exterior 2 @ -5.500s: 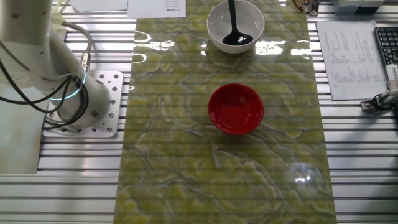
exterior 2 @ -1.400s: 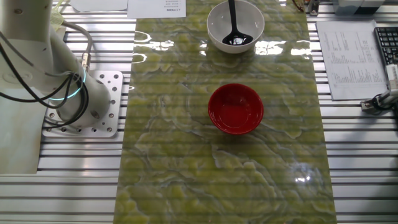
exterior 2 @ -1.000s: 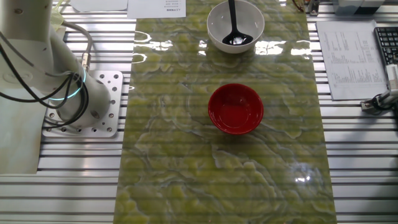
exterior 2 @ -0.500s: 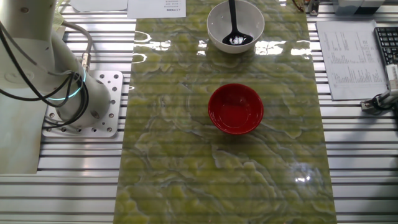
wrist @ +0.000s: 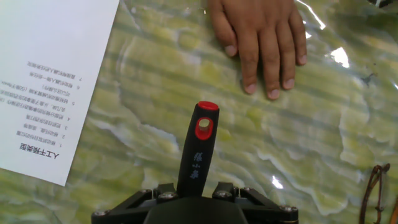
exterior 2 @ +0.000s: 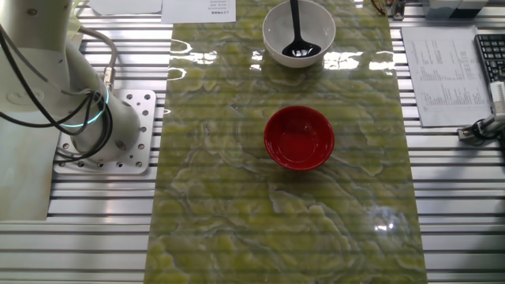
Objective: Scoop water with a large spoon from one bowl to another
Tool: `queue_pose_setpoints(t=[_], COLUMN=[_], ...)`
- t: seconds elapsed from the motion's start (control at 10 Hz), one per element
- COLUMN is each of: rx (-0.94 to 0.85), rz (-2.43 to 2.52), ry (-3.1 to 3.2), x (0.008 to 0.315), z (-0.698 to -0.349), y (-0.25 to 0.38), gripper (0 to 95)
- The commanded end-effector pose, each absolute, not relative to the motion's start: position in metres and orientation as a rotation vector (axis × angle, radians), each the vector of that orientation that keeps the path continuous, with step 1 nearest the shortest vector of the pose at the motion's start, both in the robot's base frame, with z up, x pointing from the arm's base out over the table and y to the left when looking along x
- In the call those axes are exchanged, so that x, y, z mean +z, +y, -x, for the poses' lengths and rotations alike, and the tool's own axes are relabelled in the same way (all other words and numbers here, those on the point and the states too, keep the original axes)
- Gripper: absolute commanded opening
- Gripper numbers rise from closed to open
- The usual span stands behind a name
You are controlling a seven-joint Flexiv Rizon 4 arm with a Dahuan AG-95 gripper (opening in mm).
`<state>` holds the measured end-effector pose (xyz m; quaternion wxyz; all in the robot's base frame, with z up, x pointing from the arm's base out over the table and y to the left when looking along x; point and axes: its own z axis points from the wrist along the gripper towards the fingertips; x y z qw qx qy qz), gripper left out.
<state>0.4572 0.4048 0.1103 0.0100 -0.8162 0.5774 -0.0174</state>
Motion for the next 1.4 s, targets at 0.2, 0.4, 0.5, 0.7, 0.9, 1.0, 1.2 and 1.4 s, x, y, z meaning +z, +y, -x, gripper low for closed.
queue_pose_setpoints(t=[0.2, 0.4, 0.5, 0.7, 0.9, 1.0, 1.2, 1.4], rx=[-0.058, -0.056, -0.056, -0.055, -0.053, -0.058, -0.052, -0.047], rz=[2.548, 2.545, 2.545, 2.546, 2.546, 2.548, 2.539, 2.539], ry=[1.797, 1.797, 1.796, 1.797, 1.802, 1.802, 1.805, 1.804], x=[0.1097, 0.1087, 0.1085, 0.1081, 0.1077, 0.1063, 0.1028, 0.1042], z=[-0.4573, -0.4572, -0.4572, -0.4571, -0.4571, -0.4568, -0.4563, -0.4567], y=[0.4043, 0.4037, 0.4036, 0.4034, 0.4033, 0.4031, 0.4026, 0.4029], gripper=[38.0, 38.0, 38.0, 38.0, 38.0, 38.0, 38.0, 38.0])
